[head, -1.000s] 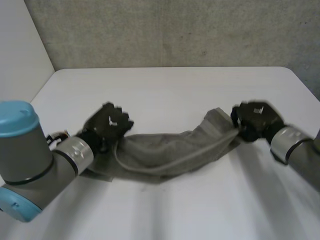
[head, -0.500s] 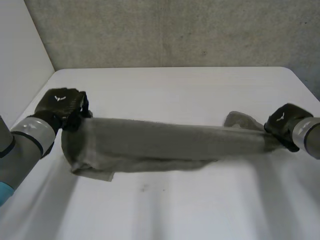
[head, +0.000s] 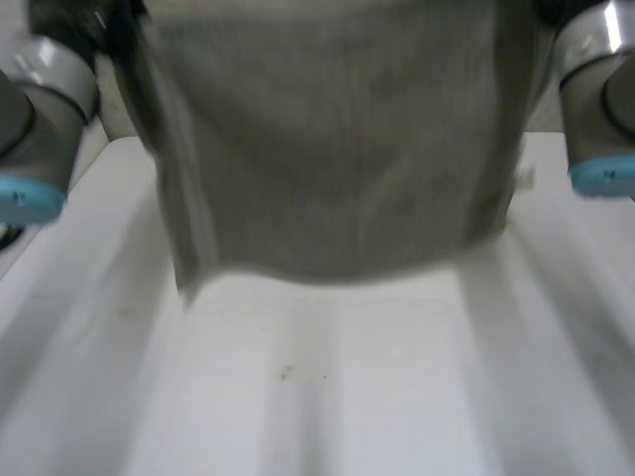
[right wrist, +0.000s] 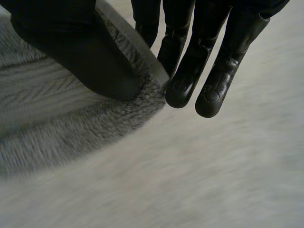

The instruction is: Fold the towel.

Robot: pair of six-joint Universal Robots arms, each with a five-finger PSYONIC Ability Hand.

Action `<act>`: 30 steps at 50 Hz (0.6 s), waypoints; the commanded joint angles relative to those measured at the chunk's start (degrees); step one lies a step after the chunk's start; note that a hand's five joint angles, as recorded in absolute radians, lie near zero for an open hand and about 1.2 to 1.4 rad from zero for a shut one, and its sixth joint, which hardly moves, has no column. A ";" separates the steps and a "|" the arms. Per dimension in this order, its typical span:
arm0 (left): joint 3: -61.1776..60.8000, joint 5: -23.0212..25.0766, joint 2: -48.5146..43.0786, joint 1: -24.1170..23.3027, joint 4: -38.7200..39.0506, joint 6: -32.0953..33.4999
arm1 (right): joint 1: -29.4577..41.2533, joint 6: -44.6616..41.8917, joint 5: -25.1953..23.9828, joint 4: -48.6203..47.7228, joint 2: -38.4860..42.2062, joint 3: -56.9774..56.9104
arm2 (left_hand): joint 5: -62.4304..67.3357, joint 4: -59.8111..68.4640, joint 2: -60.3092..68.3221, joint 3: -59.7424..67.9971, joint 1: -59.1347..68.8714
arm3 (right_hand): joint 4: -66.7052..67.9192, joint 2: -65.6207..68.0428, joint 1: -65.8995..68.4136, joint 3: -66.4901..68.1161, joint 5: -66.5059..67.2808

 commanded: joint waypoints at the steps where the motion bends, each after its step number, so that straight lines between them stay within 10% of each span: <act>1: 1.35 -7.64 5.51 0.47 9.11 -4.23 | -0.32 4.50 -1.16 -10.69 -6.92 6.10 | 10.51 10.30 10.18 10.31 11.21 | 11.89 12.45 24.10 12.02 12.70; 17: -34.87 -2.72 4.91 1.18 13.60 -6.87 | -0.23 7.15 -19.00 -4.99 -10.10 45.11 | 10.51 10.30 10.18 10.31 11.21 | 11.89 12.45 24.10 12.02 12.70; 30: -50.25 -2.36 1.30 6.10 16.50 -4.94 | -1.02 0.99 -20.06 1.34 -5.43 52.79 | 10.51 10.30 10.18 10.31 11.21 | 11.89 12.45 24.10 12.02 12.70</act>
